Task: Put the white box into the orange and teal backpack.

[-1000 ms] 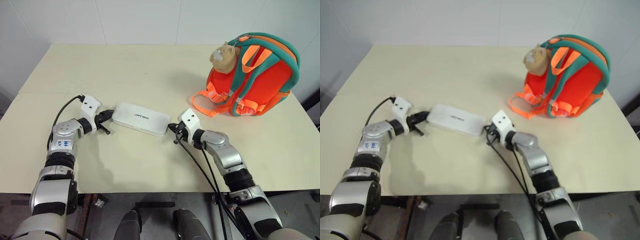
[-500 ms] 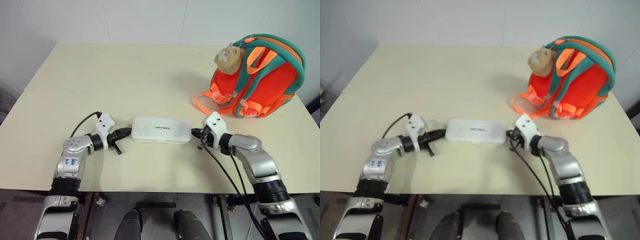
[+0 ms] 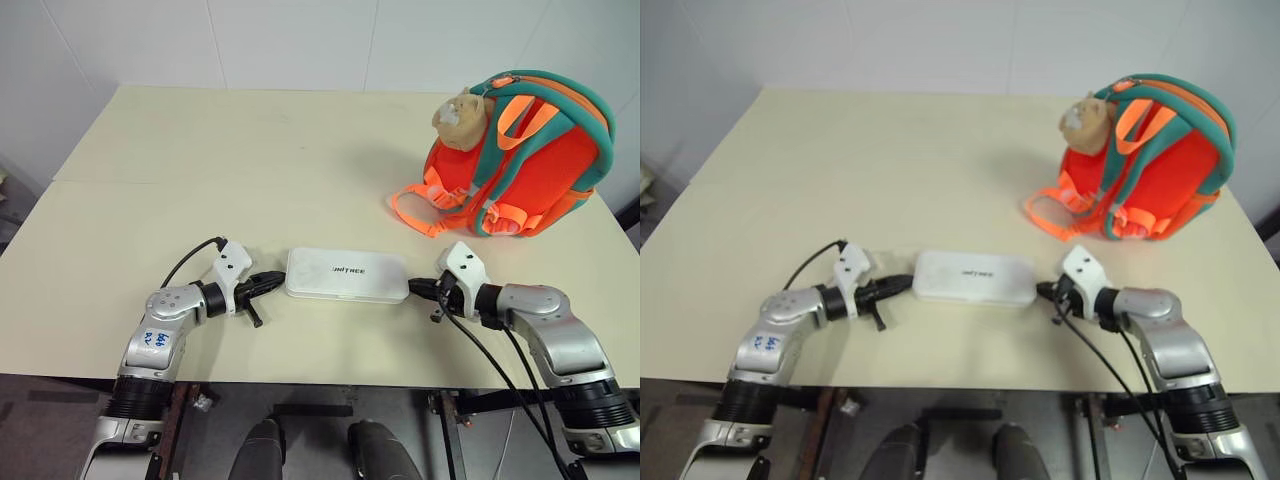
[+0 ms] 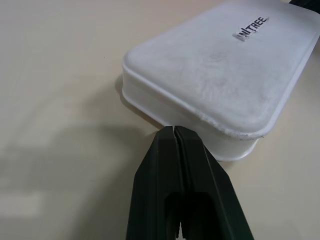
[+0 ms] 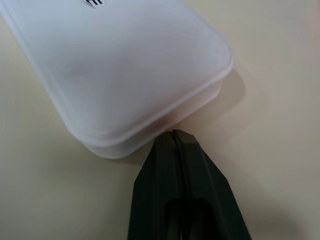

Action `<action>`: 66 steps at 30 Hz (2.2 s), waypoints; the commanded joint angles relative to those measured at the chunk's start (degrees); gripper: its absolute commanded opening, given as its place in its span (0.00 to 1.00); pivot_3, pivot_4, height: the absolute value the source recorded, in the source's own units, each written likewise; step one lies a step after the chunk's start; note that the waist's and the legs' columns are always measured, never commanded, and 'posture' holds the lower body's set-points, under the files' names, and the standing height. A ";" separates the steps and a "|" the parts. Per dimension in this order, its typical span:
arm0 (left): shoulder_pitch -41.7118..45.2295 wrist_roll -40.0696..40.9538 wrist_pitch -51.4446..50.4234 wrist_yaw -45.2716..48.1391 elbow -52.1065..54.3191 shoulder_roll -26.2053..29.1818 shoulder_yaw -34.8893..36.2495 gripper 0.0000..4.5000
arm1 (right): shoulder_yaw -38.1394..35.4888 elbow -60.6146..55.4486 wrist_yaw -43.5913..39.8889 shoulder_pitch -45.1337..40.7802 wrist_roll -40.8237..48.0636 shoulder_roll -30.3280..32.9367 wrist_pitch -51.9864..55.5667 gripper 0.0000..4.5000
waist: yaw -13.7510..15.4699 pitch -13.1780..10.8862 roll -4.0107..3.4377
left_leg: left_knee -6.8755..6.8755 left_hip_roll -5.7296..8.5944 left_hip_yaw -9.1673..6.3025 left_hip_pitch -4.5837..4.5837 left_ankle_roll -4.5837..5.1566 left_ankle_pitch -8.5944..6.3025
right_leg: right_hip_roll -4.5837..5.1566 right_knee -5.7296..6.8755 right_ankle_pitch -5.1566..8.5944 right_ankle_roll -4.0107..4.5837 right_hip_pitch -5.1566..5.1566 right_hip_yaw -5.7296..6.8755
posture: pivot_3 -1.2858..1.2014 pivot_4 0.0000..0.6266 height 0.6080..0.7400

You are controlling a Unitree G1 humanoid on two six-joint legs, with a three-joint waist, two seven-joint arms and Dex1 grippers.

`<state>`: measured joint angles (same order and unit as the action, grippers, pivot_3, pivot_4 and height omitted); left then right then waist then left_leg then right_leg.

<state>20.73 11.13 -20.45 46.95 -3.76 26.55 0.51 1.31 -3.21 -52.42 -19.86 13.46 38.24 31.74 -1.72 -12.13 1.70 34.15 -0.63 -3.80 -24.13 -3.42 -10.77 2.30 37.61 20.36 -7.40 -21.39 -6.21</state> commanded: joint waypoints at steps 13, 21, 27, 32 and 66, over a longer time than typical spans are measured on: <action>16.83 11.57 -29.04 17.75 -13.06 13.70 -0.56 0.97 | -2.26 -1.97 -9.11 -12.69 13.01 14.07 29.07 1.00 | -0.04 -0.06 -0.07 | -0.19 -0.03 0.00 -0.14 0.00 -0.02 | -0.01 -0.19 0.04 0.05 -0.15 0.04 | 0.52 0.24 1.00; 22.40 12.68 -37.17 18.73 -19.72 9.13 -4.24 0.99 | -2.46 -0.68 -2.84 -20.05 18.69 8.21 45.09 1.00 | -0.31 -0.05 -0.07 | -0.18 -0.03 0.00 -0.13 0.00 -0.03 | -0.01 -0.19 0.05 0.03 -0.15 0.03 | 0.52 0.24 1.00; 23.44 12.86 -39.12 17.93 -21.65 5.13 -5.21 0.99 | -0.03 2.12 -0.68 -20.28 17.72 6.53 43.06 1.00 | 0.21 -0.05 -0.07 | -0.19 0.03 0.00 -0.15 0.00 -0.03 | 0.06 -0.22 0.07 0.01 -0.15 0.04 | 0.52 0.24 1.00; 23.83 11.55 -39.03 17.99 -23.88 3.22 -7.11 0.99 | 1.23 3.90 -0.11 -20.14 17.61 6.00 41.26 1.00 | 0.15 -0.05 -0.07 | -0.11 0.14 0.00 -0.14 0.03 -0.04 | 0.14 -0.20 0.07 -0.03 -0.09 0.04 | 0.52 0.24 1.00; 33.67 16.79 -52.12 24.62 -35.20 -4.36 -6.52 0.90 | -1.23 -0.73 2.72 -14.72 19.19 4.98 37.51 1.00 | -0.03 -0.05 -0.07 | -0.12 0.24 -0.04 -0.15 0.06 -0.07 | 0.18 -0.19 0.14 -0.13 -0.08 0.06 | 0.52 0.24 1.00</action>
<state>53.67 26.41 -71.79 71.41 -39.18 22.75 -6.89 1.82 -2.11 -49.86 -34.82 31.66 43.21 69.75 -1.75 -12.18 1.63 34.03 -0.40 -3.85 -24.30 -3.36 -10.84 2.48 37.42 20.50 -7.53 -21.49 -6.15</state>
